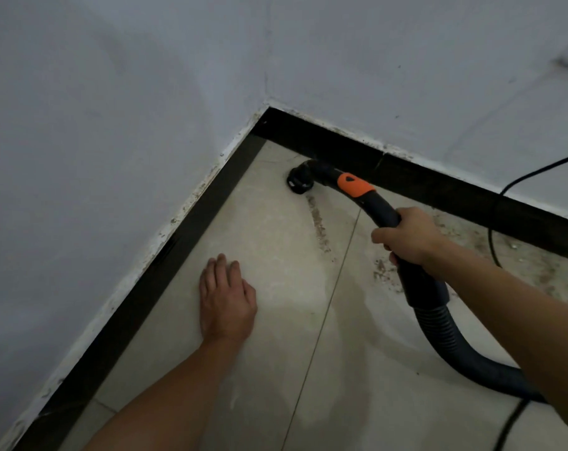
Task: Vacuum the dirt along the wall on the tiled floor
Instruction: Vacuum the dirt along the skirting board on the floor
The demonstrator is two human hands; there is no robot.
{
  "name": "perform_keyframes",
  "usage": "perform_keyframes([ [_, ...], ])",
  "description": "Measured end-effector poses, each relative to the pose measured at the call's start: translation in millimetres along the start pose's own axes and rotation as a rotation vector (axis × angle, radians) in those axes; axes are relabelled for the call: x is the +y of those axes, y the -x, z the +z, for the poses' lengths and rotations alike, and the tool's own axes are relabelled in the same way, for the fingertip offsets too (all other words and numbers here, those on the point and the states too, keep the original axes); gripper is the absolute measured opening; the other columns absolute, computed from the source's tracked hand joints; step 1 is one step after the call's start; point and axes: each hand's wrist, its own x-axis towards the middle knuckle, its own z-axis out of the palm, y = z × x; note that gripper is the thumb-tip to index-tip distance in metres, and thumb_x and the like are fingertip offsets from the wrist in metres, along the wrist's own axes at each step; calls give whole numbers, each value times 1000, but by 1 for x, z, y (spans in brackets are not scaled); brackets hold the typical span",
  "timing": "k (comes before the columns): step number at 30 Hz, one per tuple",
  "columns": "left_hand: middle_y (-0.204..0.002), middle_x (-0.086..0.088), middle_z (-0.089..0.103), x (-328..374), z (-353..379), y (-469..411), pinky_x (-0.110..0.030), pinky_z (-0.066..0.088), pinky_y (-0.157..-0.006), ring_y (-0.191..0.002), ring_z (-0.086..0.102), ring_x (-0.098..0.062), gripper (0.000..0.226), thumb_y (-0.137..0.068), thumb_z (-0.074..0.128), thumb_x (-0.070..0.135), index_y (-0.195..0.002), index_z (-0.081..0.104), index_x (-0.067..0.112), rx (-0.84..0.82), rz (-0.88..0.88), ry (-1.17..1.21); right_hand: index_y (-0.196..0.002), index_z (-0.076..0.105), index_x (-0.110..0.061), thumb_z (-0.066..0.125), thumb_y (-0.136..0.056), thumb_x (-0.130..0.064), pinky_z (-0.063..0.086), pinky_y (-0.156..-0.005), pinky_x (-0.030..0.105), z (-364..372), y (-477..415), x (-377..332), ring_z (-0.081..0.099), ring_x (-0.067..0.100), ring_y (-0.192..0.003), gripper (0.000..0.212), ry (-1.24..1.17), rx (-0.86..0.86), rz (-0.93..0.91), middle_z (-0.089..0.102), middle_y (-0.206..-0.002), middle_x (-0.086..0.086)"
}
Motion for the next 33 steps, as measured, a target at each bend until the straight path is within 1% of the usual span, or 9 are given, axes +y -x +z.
perform_keyframes([
  [2, -132, -26, 53, 0, 0, 0, -50, 38, -103, -125, 46, -42, 44, -87, 39, 21, -117, 62, -2, 10, 5, 7, -104, 58, -7, 72, -85, -17, 52, -57, 33, -3, 1, 3, 64, 26, -59, 25, 8, 42, 12, 67, -81, 15],
  [6, -131, -26, 53, 0, 1, -1, -50, 38, -103, -124, 46, -42, 44, -88, 39, 21, -117, 62, -2, 11, 3, 6, -99, 60, -8, 70, -85, -12, 50, -50, 30, -13, 13, 12, 59, 22, -49, 18, 66, -60, 11, 65, -68, 12],
  [11, -132, -26, 53, -1, 1, 0, -50, 38, -103, -125, 45, -42, 46, -88, 37, 23, -118, 61, -2, -7, 3, 1, -99, 58, -7, 71, -86, -15, 48, -50, 29, -23, 28, 34, 61, 23, -49, 19, 185, 13, -4, 66, -69, 14],
  [14, -132, -26, 53, -1, 1, 0, -50, 37, -104, -125, 45, -42, 46, -87, 37, 23, -118, 61, -2, -9, 1, -4, -95, 58, -5, 71, -85, -12, 48, -48, 29, -26, 37, 42, 58, 20, -43, 17, 169, -32, 1, 63, -62, 13],
  [17, -133, -26, 52, -2, 0, 1, -50, 37, -104, -126, 45, -42, 47, -87, 37, 23, -118, 61, -2, -13, 6, -7, -95, 58, -7, 71, -85, -15, 48, -49, 29, -28, 44, 52, 60, 21, -45, 18, 182, 12, 23, 66, -65, 14],
  [21, -133, -26, 52, -2, 1, 1, -51, 37, -104, -126, 44, -42, 48, -88, 36, 24, -119, 60, -2, -17, 1, -11, -93, 59, -9, 72, -84, -11, 48, -47, 28, -33, 56, 61, 57, 17, -41, 16, 162, -63, 24, 63, -60, 10],
  [24, -133, -27, 52, -3, 1, 1, -51, 37, -104, -125, 45, -42, 49, -87, 35, 24, -118, 61, -3, -19, 2, -2, -95, 59, -9, 72, -85, -11, 47, -44, 26, -40, 64, 71, 56, 16, -40, 16, 155, -21, 47, 62, -61, 10],
  [29, -132, -27, 52, -3, 1, 0, -51, 37, -104, -126, 44, -43, 50, -86, 34, 25, -118, 61, -3, -22, -4, -3, -89, 60, -5, 71, -84, -9, 47, -43, 26, -53, 81, 84, 55, 16, -37, 13, 172, -82, 71, 60, -51, 6],
  [33, -132, -28, 51, -2, 0, 1, -51, 36, -104, -126, 43, -43, 50, -86, 35, 25, -119, 59, -3, -29, 4, 0, -91, 60, -8, 72, -83, -10, 48, -44, 27, -55, 98, 99, 57, 17, -40, 15, 206, -87, 77, 62, -53, 7],
])
